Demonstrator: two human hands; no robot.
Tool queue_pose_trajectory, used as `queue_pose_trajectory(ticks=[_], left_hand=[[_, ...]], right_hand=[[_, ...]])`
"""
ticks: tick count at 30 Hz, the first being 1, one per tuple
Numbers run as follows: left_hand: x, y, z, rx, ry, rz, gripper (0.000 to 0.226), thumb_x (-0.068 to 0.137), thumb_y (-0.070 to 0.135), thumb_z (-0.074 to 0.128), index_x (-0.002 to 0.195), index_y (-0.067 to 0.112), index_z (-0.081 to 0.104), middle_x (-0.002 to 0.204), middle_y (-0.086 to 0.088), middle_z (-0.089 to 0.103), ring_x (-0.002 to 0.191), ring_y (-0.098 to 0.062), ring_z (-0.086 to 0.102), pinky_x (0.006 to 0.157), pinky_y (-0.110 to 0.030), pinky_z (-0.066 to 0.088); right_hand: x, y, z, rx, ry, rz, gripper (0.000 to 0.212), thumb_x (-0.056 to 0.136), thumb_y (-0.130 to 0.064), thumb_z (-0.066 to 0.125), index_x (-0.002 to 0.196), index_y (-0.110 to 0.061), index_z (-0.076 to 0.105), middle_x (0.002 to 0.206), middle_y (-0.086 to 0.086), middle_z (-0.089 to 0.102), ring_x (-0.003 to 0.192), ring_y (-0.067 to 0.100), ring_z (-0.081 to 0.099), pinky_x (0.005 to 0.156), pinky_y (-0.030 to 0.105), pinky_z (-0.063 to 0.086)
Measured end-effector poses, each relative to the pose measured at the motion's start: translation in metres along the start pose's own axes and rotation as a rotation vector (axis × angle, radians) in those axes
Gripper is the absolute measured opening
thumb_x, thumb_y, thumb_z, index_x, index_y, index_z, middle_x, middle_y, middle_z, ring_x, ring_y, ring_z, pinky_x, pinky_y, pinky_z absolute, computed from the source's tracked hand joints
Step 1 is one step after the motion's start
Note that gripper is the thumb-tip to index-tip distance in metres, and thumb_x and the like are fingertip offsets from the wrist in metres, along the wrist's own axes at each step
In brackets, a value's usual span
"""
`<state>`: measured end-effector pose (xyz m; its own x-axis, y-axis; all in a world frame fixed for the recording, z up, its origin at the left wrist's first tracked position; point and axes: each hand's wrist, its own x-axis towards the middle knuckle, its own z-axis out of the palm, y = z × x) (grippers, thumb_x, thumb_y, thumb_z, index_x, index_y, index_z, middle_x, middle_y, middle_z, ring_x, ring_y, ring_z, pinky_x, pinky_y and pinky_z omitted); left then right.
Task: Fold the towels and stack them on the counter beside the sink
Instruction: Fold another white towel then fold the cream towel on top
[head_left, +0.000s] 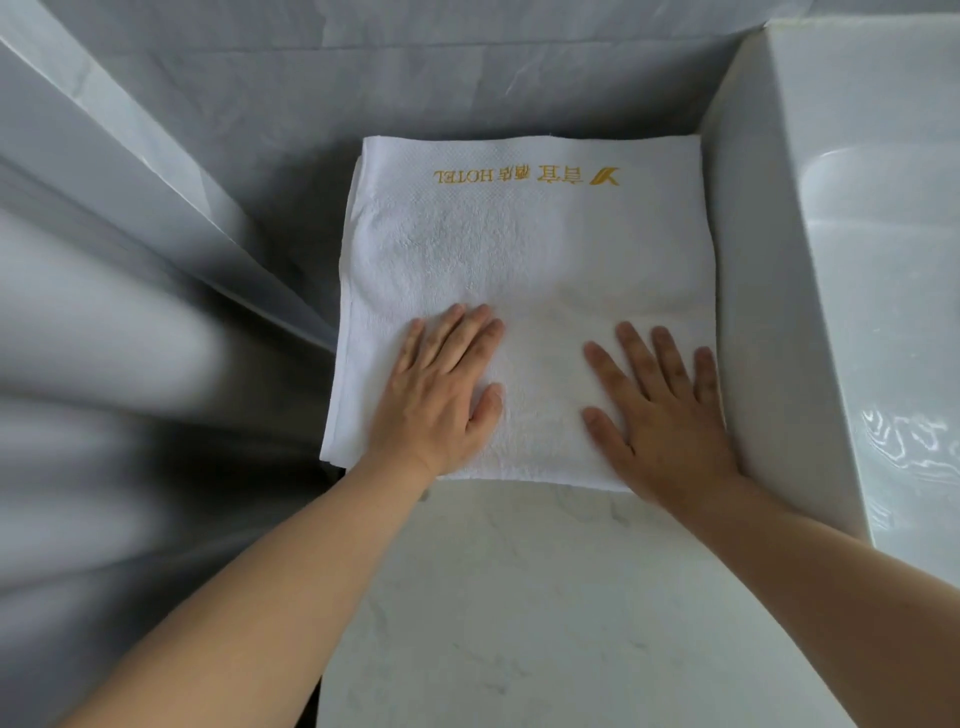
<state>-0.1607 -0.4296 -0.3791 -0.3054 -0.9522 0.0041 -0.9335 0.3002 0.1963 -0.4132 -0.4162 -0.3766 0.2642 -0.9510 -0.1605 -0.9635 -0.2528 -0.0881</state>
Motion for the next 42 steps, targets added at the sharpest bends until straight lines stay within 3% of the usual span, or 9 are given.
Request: queue_pose_trajectory(ticks=[7,12,15,19,24,31,37,42], left_hand=[[0.0,-0.001,0.005,0.016,0.0,0.022,0.066,0.097,0.043,0.029,0.156,0.015,0.032,0.166,-0.001,0.022,0.154,-0.021,0.013,0.124,-0.052,0.012],[0.0,0.001,0.002,0.063,-0.064,-0.005,0.07,0.097,0.049,0.022,0.159,0.016,0.023,0.167,-0.002,0.015,0.155,-0.022,0.007,0.124,-0.052,0.005],[0.002,0.024,0.003,0.009,-0.039,-0.026,0.07,0.098,0.051,0.023,0.157,0.012,0.028,0.165,-0.007,0.021,0.153,-0.029,0.013,0.123,-0.056,0.009],[-0.003,0.079,0.017,-0.02,-0.018,0.086,0.067,0.101,0.047,0.023,0.153,0.009,0.038,0.162,-0.01,0.031,0.151,-0.03,0.022,0.121,-0.058,0.016],[-0.009,0.066,0.022,0.037,0.016,0.034,0.062,0.101,0.041,0.026,0.154,0.011,0.036,0.163,-0.006,0.03,0.151,-0.025,0.024,0.122,-0.053,0.017],[-0.041,0.008,0.011,0.071,-0.03,-0.178,0.065,0.102,0.046,0.016,0.16,0.017,0.013,0.168,-0.003,0.007,0.155,-0.024,0.002,0.124,-0.053,0.008],[-0.041,0.01,0.004,0.078,-0.121,-0.487,0.077,0.094,0.064,0.008,0.16,0.027,-0.006,0.168,0.004,-0.013,0.153,-0.028,-0.017,0.119,-0.066,-0.003],[-0.036,0.015,0.002,0.015,-0.122,-0.6,0.08,0.091,0.067,0.008,0.159,0.028,-0.011,0.167,0.003,-0.018,0.152,-0.031,-0.021,0.118,-0.067,0.006]], right_hand=[[-0.001,-0.002,0.002,-0.064,0.02,0.033,0.069,0.092,-0.06,0.022,0.155,-0.033,0.021,0.163,0.003,0.016,0.149,0.034,0.013,0.116,0.063,0.009],[-0.001,-0.001,0.002,-0.067,0.031,0.016,0.069,0.094,-0.058,0.02,0.156,-0.027,0.019,0.163,0.009,0.014,0.149,0.035,0.012,0.117,0.062,0.009],[-0.001,-0.001,0.001,-0.057,0.026,0.026,0.069,0.095,-0.057,0.019,0.157,-0.026,0.016,0.164,0.011,0.011,0.149,0.035,0.01,0.117,0.061,0.007],[-0.001,-0.001,0.001,-0.054,0.034,0.034,0.068,0.095,-0.053,0.018,0.157,-0.025,0.018,0.163,0.01,0.014,0.149,0.034,0.012,0.117,0.061,0.009],[0.001,0.0,0.003,-0.023,0.064,0.045,0.062,0.098,-0.044,0.017,0.156,-0.023,0.019,0.163,0.005,0.015,0.15,0.03,0.013,0.118,0.058,0.009],[0.001,0.0,0.005,0.015,0.08,0.042,0.062,0.096,-0.042,0.02,0.155,-0.023,0.024,0.163,0.005,0.017,0.149,0.029,0.015,0.118,0.057,0.008],[0.0,-0.001,-0.001,0.007,0.047,0.053,0.063,0.095,-0.042,0.021,0.154,-0.02,0.028,0.161,0.008,0.022,0.148,0.032,0.019,0.117,0.058,0.01],[0.001,-0.001,-0.003,0.01,0.029,0.069,0.063,0.095,-0.043,0.02,0.155,-0.023,0.024,0.162,0.006,0.018,0.149,0.03,0.014,0.119,0.057,0.006]])
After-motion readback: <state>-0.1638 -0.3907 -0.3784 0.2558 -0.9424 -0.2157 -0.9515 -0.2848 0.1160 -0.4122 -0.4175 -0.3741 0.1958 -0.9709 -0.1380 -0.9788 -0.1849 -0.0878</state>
